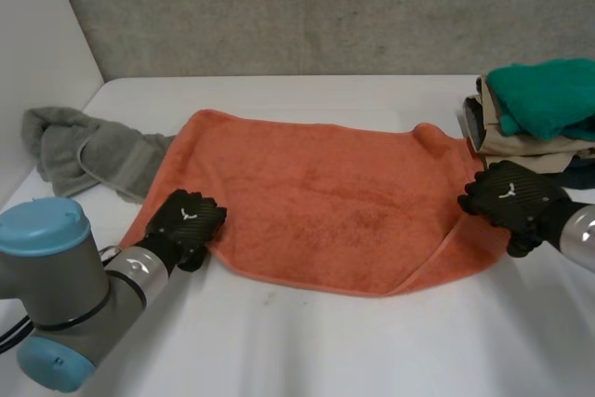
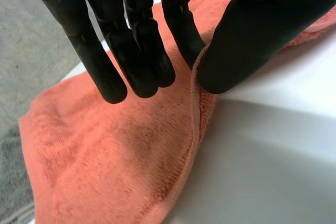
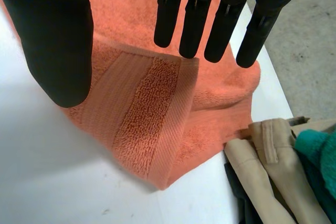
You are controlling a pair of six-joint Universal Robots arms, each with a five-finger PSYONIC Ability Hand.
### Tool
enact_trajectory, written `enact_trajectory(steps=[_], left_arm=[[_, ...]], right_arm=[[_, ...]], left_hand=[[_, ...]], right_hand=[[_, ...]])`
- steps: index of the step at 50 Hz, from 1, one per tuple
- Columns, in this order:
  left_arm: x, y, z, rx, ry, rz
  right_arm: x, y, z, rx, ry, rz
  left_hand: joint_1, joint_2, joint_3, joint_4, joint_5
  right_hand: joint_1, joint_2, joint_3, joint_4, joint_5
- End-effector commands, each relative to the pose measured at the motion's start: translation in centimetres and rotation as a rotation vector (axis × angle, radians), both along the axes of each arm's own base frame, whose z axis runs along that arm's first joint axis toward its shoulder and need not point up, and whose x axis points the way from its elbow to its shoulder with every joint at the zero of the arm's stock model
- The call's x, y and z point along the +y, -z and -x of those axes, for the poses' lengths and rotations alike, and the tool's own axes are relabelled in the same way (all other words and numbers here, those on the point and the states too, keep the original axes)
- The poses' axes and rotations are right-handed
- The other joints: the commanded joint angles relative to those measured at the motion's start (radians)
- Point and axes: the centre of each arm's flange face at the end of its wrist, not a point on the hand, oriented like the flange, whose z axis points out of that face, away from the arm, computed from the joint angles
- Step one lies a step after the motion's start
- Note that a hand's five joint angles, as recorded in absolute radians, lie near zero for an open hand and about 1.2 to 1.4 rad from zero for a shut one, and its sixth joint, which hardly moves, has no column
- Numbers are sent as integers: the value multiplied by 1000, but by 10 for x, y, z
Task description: Fold the laundry.
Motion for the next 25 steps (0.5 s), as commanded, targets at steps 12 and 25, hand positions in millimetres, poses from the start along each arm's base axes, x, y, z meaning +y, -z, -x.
enact_trajectory(steps=[12, 25], left_arm=[[-5, -10, 6, 10, 7, 72], [-1, -43, 3, 36, -4, 156]], right_arm=[[-11, 24, -28, 55, -4, 83], [-8, -5, -24, 52, 60, 6]], left_hand=[[266, 215, 218, 209, 235], [266, 215, 218, 209, 235]], right_hand=[[848, 841, 852, 856, 879], [44, 37, 49, 53, 76]])
